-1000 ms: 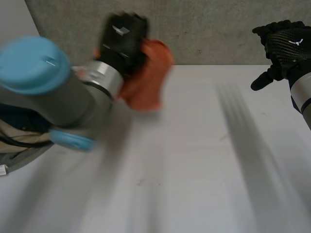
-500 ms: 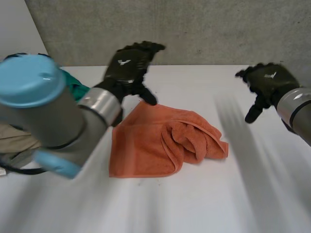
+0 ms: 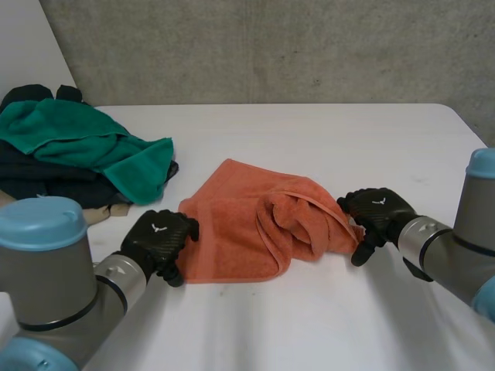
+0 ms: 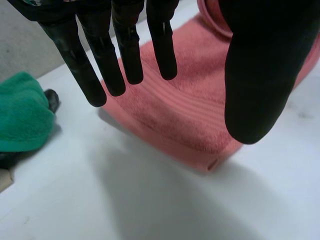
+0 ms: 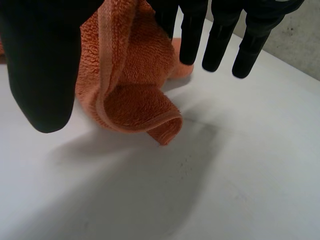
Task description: Fold the laundry.
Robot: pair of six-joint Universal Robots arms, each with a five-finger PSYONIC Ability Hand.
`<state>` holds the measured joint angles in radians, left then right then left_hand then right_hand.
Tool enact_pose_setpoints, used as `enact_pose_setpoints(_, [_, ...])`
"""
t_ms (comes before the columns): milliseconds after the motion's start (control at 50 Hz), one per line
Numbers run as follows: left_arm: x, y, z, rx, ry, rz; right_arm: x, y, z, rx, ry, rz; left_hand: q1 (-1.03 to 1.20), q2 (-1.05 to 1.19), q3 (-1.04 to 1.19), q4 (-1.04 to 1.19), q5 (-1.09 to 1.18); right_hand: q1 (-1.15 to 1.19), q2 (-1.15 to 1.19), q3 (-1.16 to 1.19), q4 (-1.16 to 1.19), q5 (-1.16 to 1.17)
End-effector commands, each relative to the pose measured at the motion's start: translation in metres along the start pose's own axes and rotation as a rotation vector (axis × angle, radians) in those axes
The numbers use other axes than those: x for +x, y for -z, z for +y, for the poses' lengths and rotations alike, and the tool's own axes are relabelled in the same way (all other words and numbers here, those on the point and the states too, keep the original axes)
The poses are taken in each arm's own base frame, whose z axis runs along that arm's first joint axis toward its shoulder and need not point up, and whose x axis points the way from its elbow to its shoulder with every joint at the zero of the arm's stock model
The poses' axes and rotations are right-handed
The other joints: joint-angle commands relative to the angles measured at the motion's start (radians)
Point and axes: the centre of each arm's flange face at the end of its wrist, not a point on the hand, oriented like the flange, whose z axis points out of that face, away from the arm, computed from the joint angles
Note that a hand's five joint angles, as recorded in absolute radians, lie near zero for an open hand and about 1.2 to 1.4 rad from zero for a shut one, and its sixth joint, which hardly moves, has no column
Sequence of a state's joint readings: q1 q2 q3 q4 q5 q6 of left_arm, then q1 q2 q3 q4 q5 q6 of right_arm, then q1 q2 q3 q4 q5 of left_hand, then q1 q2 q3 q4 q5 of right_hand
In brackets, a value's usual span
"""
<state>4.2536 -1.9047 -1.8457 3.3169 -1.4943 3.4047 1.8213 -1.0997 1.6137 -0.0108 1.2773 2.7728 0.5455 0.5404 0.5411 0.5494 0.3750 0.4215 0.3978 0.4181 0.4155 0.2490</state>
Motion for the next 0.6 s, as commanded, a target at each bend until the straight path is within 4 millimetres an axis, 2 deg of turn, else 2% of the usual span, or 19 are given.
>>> enact_pose_setpoints(20, [0.005, -0.019, 0.01, -0.022, -0.024, 0.021, -0.002, -0.016, 0.013, 0.016, 0.008, -0.003, 0.035, 0.04, 0.04, 0.031, 0.031, 0.244, 0.268, 0.247, 0.25, 0.242])
enact_pose_setpoints(60, [0.006, -0.022, 0.012, -0.028, -0.032, 0.024, -0.004, -0.018, 0.014, 0.016, 0.01, -0.008, 0.003, 0.008, 0.007, -0.001, -0.001, 0.373, 0.397, 0.377, 0.379, 0.371])
enact_pose_setpoints(80, [0.007, -0.023, 0.012, -0.027, -0.034, 0.025, -0.006, -0.019, 0.015, 0.016, 0.011, -0.014, 0.003, 0.008, 0.007, -0.001, -0.001, 0.598, 0.621, 0.601, 0.604, 0.596])
enact_pose_setpoints(140, [0.008, -0.026, 0.012, -0.027, -0.035, 0.028, -0.005, -0.022, 0.014, 0.027, 0.016, -0.011, -0.003, 0.002, 0.001, -0.007, -0.007, 0.974, 0.997, 0.977, 0.98, 0.972])
enact_pose_setpoints(340, [0.012, -0.033, 0.014, -0.03, -0.045, 0.042, 0.001, -0.024, 0.01, 0.061, 0.021, 0.022, 0.023, 0.028, 0.028, 0.019, 0.019, 0.975, 0.998, 0.978, 0.981, 0.973])
enact_pose_setpoints(560, [0.011, -0.053, 0.013, -0.018, -0.047, 0.037, 0.0, -0.023, 0.012, 0.052, 0.018, 0.019, 0.141, 0.146, 0.145, 0.137, 0.137, 0.975, 0.998, 0.978, 0.981, 0.973])
enact_pose_setpoints(600, [0.011, -0.056, 0.012, -0.012, -0.056, 0.037, 0.0, -0.022, 0.012, 0.05, 0.017, 0.018, 0.22, 0.225, 0.224, 0.216, 0.216, 0.975, 0.998, 0.978, 0.981, 0.973])
